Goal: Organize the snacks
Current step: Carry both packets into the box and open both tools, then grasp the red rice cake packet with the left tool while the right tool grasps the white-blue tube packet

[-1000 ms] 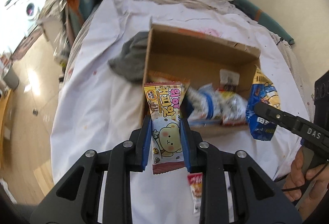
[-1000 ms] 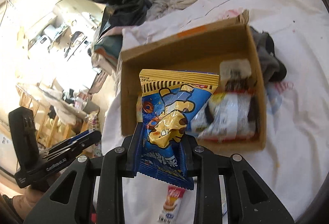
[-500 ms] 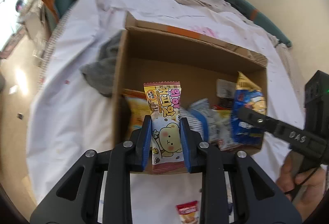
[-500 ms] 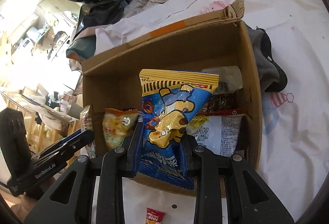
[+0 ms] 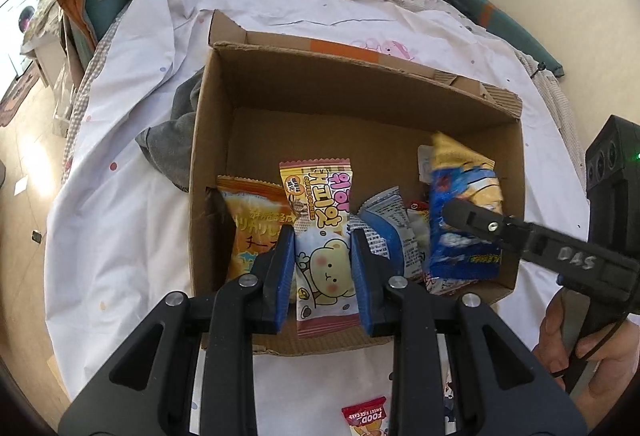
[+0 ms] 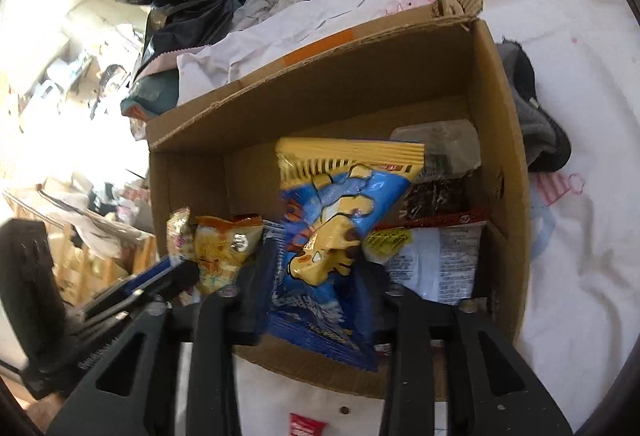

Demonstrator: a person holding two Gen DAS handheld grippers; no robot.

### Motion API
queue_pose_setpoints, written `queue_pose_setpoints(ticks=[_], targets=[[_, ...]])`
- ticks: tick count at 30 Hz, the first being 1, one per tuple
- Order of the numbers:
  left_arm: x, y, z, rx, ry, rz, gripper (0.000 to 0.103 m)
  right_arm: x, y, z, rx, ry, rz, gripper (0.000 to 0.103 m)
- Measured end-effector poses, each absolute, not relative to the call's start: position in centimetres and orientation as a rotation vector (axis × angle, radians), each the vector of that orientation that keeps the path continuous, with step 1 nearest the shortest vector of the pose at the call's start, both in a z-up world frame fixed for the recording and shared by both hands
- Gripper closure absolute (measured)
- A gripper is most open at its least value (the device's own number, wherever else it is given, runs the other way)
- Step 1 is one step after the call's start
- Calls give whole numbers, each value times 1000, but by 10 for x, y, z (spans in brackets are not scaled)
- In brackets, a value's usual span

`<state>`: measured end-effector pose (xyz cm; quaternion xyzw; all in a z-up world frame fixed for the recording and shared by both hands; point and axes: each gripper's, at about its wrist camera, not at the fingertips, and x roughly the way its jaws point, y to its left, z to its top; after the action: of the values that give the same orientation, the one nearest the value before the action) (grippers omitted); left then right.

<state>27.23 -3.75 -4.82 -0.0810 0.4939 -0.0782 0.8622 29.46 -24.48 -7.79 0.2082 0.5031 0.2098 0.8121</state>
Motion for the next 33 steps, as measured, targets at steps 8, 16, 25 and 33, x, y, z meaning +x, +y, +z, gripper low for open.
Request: queue_pose_setpoints(ticks=[8, 16, 25, 33], targets=[[270, -33, -45, -195, 1027, -153, 15, 293, -266, -73, 529, 1028, 382, 15], [270, -29, -47, -203, 1042, -134, 15, 293, -273, -68, 539, 1019, 373, 15], [251, -33, -32, -152, 987, -123, 15, 281, -278, -69, 546, 1031, 349, 15], [221, -31, -34, -136, 1018, -63, 15, 249, -285, -61, 524, 1042, 325, 15]])
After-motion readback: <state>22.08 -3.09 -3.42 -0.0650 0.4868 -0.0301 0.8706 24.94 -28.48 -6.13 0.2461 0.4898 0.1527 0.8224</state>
